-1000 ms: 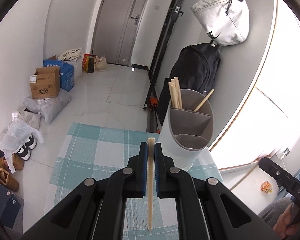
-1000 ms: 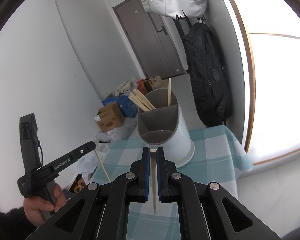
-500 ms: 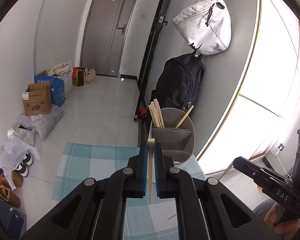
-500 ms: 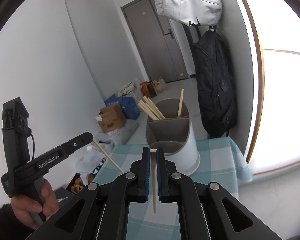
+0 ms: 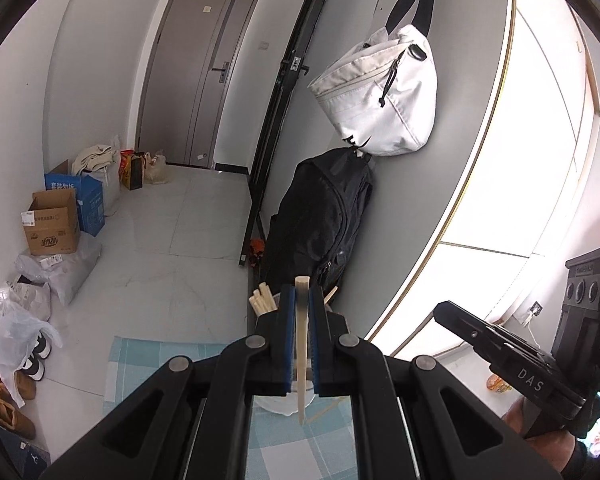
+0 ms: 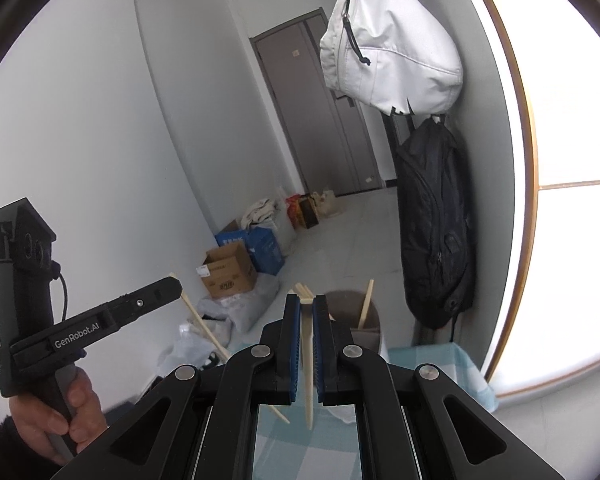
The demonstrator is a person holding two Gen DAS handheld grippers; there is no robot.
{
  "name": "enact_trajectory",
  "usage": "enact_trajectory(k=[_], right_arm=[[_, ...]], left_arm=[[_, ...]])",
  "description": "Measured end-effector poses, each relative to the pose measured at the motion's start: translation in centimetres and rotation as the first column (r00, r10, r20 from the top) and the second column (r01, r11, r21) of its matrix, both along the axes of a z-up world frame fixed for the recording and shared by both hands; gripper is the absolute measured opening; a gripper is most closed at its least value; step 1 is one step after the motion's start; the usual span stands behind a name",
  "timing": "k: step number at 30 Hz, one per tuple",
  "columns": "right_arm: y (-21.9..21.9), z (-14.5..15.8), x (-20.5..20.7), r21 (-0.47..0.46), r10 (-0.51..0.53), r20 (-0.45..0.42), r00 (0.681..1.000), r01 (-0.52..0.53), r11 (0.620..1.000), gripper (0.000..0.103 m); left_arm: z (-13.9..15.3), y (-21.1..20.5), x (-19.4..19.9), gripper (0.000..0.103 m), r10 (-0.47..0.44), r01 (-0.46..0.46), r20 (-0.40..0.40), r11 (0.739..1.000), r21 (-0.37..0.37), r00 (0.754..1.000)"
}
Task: Organize utensils
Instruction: 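Carry both chopsticks in both grippers up over the white holder, then lower the chopsticks into the holder and open both grippers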
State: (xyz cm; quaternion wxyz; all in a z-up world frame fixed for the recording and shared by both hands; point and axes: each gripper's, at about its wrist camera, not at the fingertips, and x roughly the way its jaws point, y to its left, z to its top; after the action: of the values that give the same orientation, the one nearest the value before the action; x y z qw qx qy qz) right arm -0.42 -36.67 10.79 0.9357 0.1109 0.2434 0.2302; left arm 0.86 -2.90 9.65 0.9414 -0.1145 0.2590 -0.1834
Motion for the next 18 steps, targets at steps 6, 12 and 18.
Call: enact_trajectory(k=[6, 12, 18], right_arm=[[-0.2, 2.9, 2.7, -0.007, -0.011, 0.033, 0.999, 0.012, 1.0, 0.005], [-0.4, 4.7, 6.0, -0.03, -0.032, 0.048, 0.998, 0.033, 0.999, 0.005], [-0.5, 4.7, 9.1, -0.061, -0.041, 0.043, 0.998, 0.044, 0.997, 0.005]], left_arm=[[2.8, -0.8, 2.5, 0.002, -0.007, 0.007, 0.035, 1.0, -0.003, 0.999], [3.4, -1.0, 5.7, 0.002, -0.022, 0.023, 0.031, 0.999, -0.028, 0.999], [2.1, -1.1, 8.6, 0.002, -0.029, 0.029, -0.002, 0.999, -0.021, 1.0]])
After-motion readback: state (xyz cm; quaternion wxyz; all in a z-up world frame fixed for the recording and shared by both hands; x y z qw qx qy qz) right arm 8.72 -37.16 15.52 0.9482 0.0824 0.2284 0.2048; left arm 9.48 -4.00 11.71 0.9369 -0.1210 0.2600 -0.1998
